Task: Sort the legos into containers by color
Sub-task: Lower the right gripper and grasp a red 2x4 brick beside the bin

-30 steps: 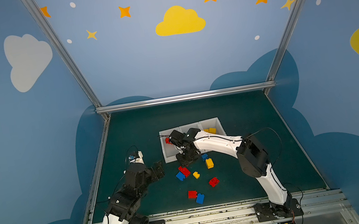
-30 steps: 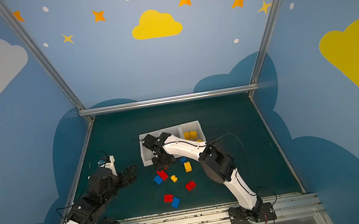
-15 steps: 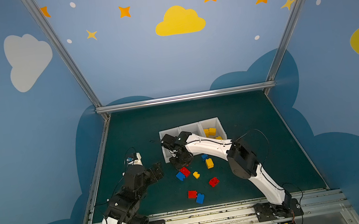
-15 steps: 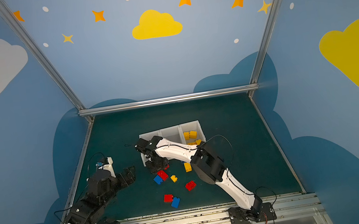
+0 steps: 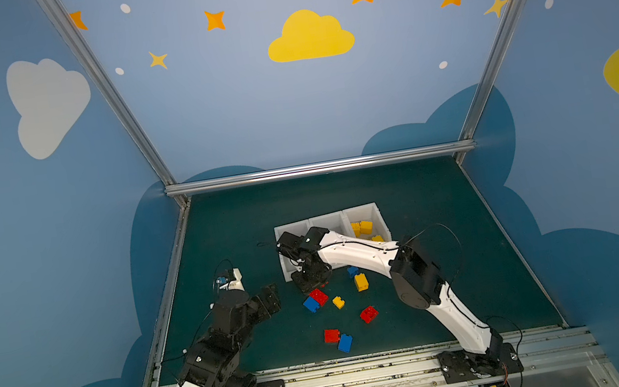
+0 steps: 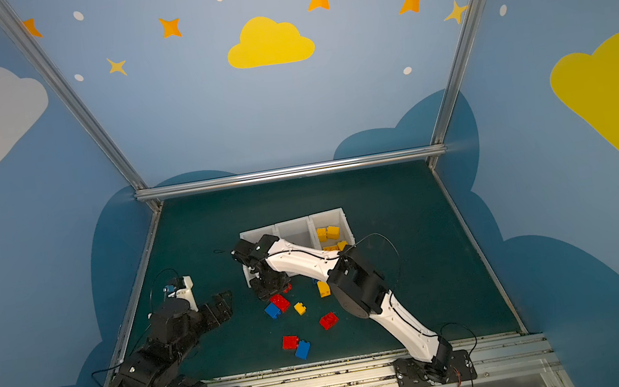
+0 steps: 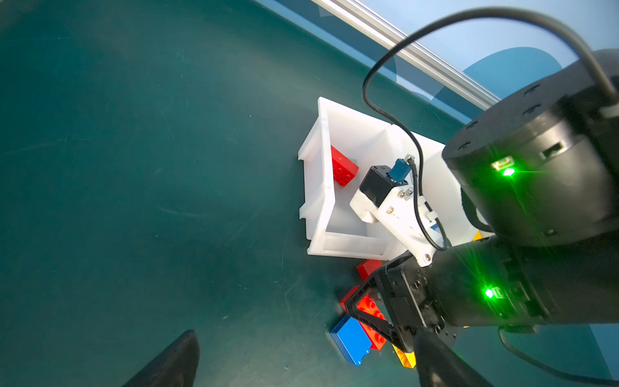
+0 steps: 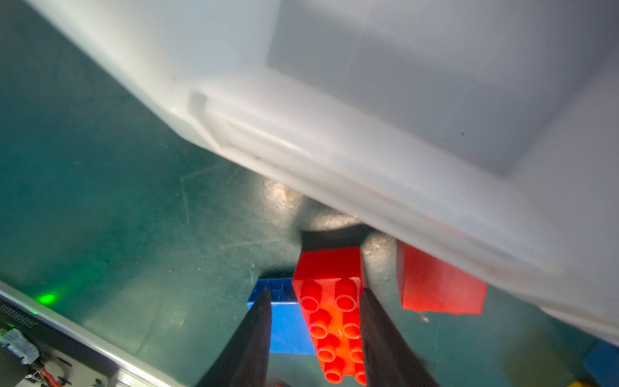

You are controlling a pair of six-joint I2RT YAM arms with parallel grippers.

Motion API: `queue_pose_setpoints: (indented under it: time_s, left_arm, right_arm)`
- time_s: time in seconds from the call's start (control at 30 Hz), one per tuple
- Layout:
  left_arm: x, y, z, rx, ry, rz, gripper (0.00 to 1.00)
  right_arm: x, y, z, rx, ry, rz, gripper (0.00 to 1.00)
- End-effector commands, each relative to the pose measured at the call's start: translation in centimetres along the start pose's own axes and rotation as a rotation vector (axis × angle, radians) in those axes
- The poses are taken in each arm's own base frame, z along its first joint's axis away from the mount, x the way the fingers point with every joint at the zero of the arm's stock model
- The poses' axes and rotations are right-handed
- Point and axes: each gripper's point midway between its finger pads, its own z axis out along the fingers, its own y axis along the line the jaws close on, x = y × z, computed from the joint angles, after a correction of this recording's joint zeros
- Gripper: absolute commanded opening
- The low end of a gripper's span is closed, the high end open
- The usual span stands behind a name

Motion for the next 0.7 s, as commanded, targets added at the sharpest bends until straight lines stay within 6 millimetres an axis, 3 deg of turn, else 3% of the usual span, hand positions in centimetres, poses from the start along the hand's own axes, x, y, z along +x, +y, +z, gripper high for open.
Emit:
queue_pose_setpoints:
  time_s: [0.0,0.27,0.67]
  left_arm:
    - [0.3,0.5,0.0,-0.017,0.010,-0.005,0.99]
    - [0.8,0.7,0.1,-0.020,0.021,-0.017,0.99]
    - [0.7,0.6,-0.2,-0.013,0.016,-0.018,0.99]
  right_arm:
    - [1.2,-0.8,1.6,0.059,0.059,-0.012,0.47]
    - [1.8,-1.0,2.5,0.110,0.094,-0.045,0.47]
    - [1.7,-1.0,2.3,0.109,0.089,-0.030,0.29]
